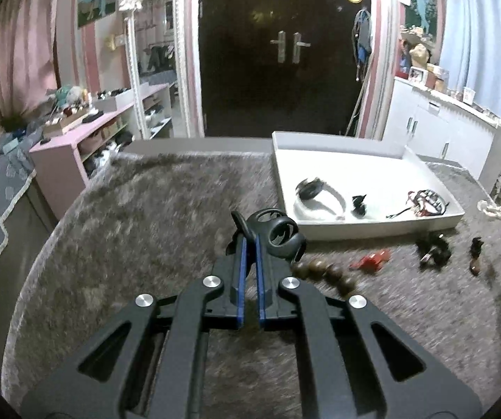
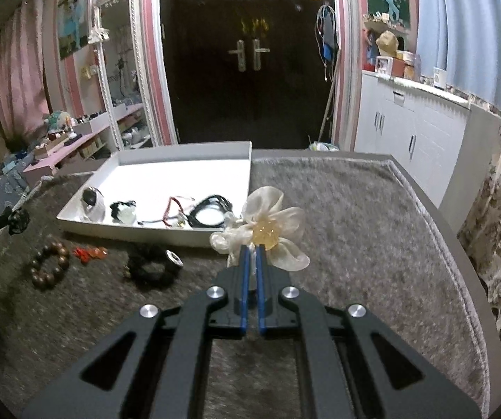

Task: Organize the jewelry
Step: 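Carry the hair clip and white flower into the tray with both tools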

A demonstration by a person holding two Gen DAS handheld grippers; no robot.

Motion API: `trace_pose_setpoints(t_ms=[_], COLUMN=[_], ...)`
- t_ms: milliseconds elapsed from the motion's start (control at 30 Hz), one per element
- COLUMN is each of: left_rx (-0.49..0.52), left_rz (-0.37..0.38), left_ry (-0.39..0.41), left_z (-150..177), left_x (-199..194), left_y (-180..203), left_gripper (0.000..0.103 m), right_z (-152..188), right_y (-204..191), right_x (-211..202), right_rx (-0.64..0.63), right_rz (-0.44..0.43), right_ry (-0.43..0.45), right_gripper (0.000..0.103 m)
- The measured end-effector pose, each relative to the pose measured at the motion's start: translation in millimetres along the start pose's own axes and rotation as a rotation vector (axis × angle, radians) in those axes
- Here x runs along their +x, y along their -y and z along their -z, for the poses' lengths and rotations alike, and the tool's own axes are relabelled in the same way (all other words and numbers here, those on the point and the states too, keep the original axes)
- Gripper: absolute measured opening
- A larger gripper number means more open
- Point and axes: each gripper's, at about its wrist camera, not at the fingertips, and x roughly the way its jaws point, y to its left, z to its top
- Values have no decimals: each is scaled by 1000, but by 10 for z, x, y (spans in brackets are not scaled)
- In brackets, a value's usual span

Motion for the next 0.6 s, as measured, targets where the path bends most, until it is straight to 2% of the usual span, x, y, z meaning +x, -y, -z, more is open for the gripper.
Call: trace_pose_setpoints(t_ms=[267,600], left_rx=[33,73], left_rz=[33,72], left_ry=[57,80], left_z=[-316,-754], left_x=[-25,288], left_y=[315,679], left_gripper=[3,3], right_z=[-225,-636], right_y=[-215,-490], right_x=[17,190], right_rx=[-23,-69], right_rz=[-29,-69], right_ry=[39,97], right_gripper=[3,3])
